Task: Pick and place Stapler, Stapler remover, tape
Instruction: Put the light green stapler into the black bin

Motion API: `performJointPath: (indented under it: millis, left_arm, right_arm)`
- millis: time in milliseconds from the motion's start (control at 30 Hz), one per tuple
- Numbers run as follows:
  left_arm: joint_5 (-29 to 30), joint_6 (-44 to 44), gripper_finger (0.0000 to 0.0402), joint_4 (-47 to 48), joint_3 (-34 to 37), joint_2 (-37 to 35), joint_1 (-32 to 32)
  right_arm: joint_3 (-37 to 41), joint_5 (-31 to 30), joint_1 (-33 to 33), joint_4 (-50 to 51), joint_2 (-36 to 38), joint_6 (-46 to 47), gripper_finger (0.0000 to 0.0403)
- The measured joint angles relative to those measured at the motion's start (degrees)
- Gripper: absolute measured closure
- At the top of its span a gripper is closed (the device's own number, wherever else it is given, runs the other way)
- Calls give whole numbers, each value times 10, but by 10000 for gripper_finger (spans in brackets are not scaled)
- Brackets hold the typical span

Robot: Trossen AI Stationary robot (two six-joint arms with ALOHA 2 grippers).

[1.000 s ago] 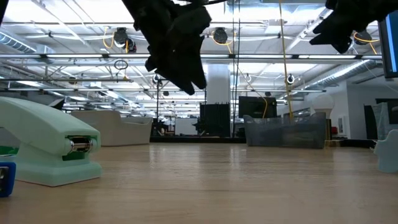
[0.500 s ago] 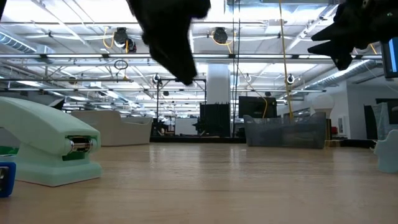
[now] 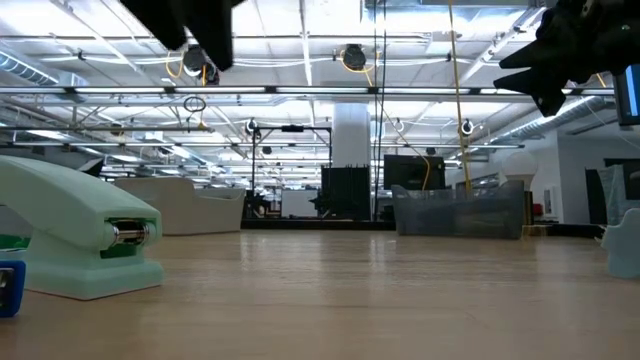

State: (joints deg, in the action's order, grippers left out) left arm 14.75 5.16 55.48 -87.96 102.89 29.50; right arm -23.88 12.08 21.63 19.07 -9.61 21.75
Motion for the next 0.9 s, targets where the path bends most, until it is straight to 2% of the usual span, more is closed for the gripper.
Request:
performJointPath:
  millis: [333, 633, 900]
  left_arm:
    - [-4, 101, 179, -3, 19, 0, 70]
    - [-59, 145, 179, -31, 98, 0, 60]
    - [-124, 132, 179, -29, 133, 0, 41]
  right_arm:
    - [0, 0, 0, 0, 0, -1, 250]
    - [0, 0, 0, 0, 0, 0, 250]
    - [0, 0, 0, 0, 0, 11, 250]
